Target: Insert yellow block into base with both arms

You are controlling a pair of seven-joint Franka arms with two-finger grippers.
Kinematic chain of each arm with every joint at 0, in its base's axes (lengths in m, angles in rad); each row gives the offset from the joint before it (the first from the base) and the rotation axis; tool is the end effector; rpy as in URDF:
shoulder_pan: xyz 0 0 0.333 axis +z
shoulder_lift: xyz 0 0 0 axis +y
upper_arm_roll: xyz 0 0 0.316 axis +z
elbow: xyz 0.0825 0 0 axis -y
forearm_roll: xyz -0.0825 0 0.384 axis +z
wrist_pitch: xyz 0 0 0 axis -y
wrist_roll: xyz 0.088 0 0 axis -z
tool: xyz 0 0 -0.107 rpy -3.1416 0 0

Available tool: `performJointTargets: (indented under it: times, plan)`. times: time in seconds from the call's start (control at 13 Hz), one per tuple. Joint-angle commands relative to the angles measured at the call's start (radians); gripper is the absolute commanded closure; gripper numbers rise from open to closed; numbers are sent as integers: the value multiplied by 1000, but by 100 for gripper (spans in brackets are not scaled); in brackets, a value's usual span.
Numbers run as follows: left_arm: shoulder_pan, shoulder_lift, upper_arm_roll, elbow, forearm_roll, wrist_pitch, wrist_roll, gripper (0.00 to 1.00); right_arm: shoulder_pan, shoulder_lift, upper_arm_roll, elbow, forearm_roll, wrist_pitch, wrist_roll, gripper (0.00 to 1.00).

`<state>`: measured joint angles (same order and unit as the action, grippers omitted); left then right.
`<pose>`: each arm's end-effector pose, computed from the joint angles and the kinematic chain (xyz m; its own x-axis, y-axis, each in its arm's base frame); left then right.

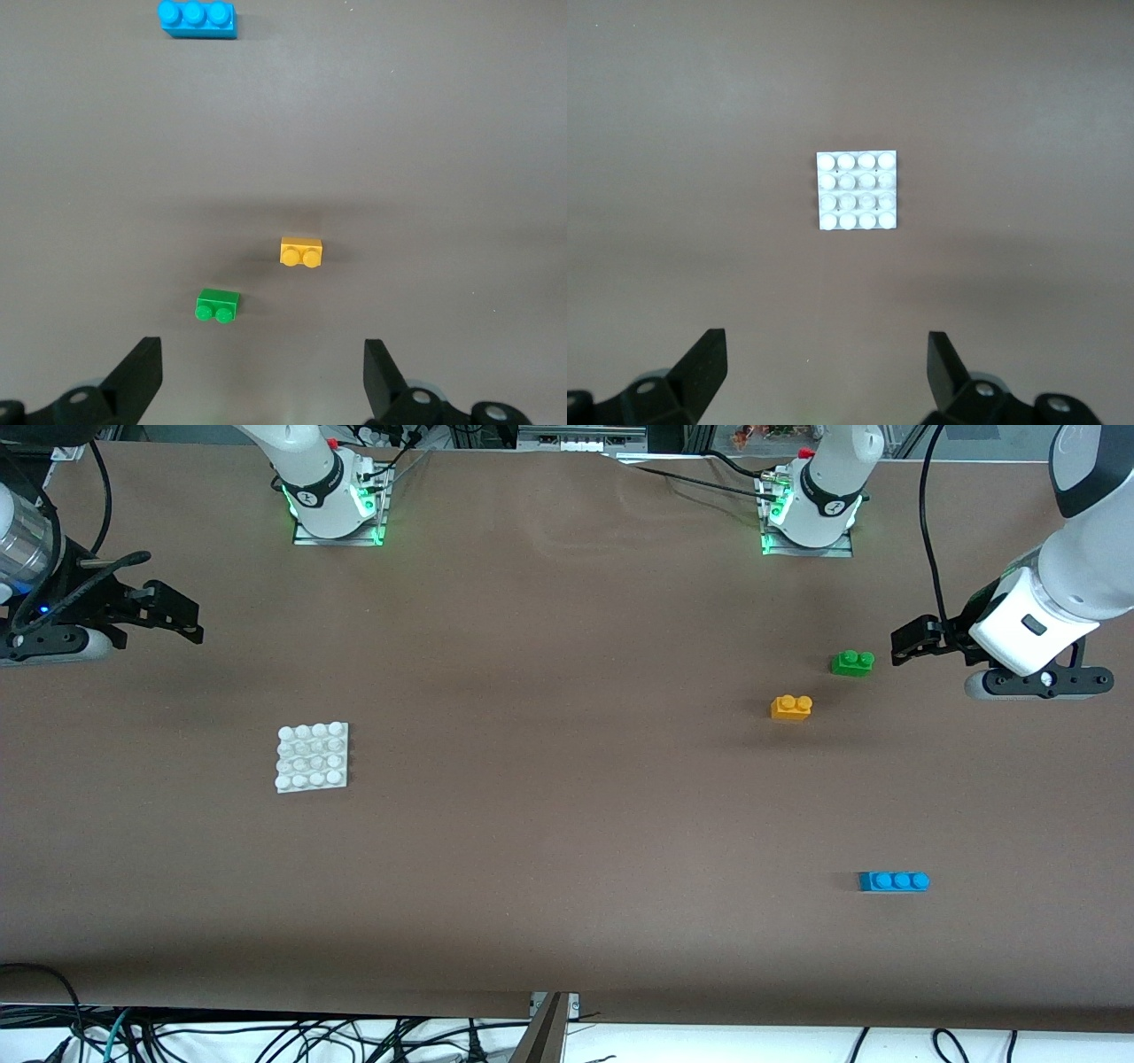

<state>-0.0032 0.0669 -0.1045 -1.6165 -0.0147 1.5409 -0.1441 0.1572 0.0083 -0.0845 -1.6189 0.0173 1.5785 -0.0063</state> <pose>0.5628 -0.0607 0.5634 0.9890 0.0363 -0.1433 0.0368 -0.9993 0.0010 0.5542 0.0424 0.5979 0.9957 0.0787 -0.0485 0.0779 -0.9968 -0.0169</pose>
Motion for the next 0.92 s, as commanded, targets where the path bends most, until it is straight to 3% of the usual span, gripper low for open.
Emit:
performJointTargets:
  times: [0.0,0.84]
  plan:
    - [0,7,0,24,-30,-5,12,0,-8,10,15,18,-14,-6,-1,0]
    - [3,11,0,21,-30,-10,12,0,-11,2,11,16,-16,-18,-7,0]
